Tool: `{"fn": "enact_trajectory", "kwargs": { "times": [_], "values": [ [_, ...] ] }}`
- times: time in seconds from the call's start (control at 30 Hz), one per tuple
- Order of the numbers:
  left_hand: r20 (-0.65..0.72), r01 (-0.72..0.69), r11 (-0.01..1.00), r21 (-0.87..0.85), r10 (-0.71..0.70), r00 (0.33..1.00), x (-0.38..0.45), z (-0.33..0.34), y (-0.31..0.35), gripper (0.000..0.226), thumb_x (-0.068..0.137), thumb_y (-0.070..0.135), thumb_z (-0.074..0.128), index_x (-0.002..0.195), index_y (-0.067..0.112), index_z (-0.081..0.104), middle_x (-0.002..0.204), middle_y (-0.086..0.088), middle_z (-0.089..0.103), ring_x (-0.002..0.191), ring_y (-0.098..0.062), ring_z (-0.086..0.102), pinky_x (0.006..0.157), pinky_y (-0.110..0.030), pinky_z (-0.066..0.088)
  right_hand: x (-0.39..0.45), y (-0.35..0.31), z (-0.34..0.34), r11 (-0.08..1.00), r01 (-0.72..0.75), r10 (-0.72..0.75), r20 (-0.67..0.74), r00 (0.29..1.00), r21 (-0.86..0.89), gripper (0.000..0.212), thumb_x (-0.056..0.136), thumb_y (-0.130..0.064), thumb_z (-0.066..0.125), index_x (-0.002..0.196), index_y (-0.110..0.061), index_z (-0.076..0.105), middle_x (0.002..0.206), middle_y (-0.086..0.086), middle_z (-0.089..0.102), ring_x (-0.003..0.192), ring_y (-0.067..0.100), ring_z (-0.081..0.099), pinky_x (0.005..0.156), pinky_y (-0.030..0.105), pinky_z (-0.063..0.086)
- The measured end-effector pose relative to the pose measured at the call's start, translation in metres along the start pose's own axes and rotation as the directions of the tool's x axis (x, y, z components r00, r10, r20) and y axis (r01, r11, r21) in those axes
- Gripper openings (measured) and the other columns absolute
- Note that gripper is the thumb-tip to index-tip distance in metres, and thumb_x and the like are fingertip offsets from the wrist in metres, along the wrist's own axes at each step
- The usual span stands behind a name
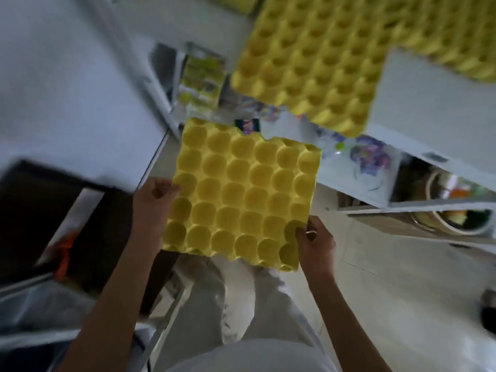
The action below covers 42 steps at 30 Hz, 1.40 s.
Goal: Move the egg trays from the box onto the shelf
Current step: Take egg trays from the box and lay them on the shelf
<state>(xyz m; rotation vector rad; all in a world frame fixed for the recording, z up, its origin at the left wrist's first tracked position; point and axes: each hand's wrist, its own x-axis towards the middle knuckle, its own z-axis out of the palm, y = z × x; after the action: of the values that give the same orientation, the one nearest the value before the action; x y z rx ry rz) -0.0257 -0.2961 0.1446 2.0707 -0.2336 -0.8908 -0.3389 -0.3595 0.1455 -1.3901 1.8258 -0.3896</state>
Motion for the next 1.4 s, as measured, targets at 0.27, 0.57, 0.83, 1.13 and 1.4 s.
{"fn": "enact_trajectory", "kwargs": {
  "times": [0.27,0.57,0.83,1.13,1.4],
  "values": [
    [0.12,-0.224,0.973,0.046,0.217,0.969,-0.129,0.148,0.118,0.009,0.09,0.027,0.078,0.095,0.024,0.07,0.086,0.009,0.072,0.083,-0.013,0.068,0.066,-0.029,0.048,0.037,0.06,-0.2,0.985,0.021,0.007,-0.16,0.987,0.168,0.018,0.093,-0.009,0.063,0.099,-0.024,0.071,0.088,-0.003,0.074,0.082,0.02,0.069,0.07,0.04,0.057],
    [0.384,-0.396,0.909,0.132,0.322,0.866,-0.166,0.293,0.215,0.043,0.094,0.031,0.074,0.136,0.022,0.069,0.123,0.004,0.071,0.107,-0.013,0.067,0.088,-0.032,0.052,0.143,0.063,-0.322,0.955,0.093,0.036,-0.424,0.905,0.28,0.028,0.092,-0.01,0.063,0.116,-0.021,0.069,0.089,0.0,0.073,0.084,0.024,0.069,0.073,0.041,0.058],
    [0.495,-0.598,0.769,0.228,0.437,0.751,-0.108,0.346,0.259,0.04,0.095,0.037,0.064,0.133,0.024,0.067,0.113,0.007,0.073,0.101,-0.015,0.071,0.089,-0.044,0.061,0.249,0.027,-0.322,0.975,0.045,0.047,-0.401,0.915,0.218,0.027,0.093,-0.018,0.06,0.119,-0.023,0.066,0.1,0.011,0.075,0.089,0.033,0.07,0.078,0.049,0.06],
    [0.52,-0.811,0.193,0.552,0.681,0.516,-0.05,0.329,0.23,0.052,0.088,0.028,0.075,0.135,0.013,0.06,0.136,-0.009,0.056,0.121,-0.034,0.054,0.093,-0.047,0.054,0.281,0.022,-0.287,0.985,-0.01,0.08,-0.414,0.907,0.17,0.036,0.095,-0.022,0.058,0.129,-0.033,0.06,0.092,-0.002,0.069,0.084,0.025,0.067,0.065,0.032,0.048],
    [0.524,-0.828,0.145,0.542,0.712,0.468,-0.049,0.326,0.234,0.043,0.09,0.033,0.07,0.127,0.011,0.064,0.124,-0.008,0.064,0.113,-0.03,0.063,0.073,-0.038,0.057,0.281,0.028,-0.288,0.997,0.053,-0.031,-0.374,0.927,0.05,0.038,0.093,-0.023,0.058,0.129,-0.035,0.055,0.106,0.007,0.068,0.096,0.032,0.066,0.073,0.041,0.056]
  ]
}}
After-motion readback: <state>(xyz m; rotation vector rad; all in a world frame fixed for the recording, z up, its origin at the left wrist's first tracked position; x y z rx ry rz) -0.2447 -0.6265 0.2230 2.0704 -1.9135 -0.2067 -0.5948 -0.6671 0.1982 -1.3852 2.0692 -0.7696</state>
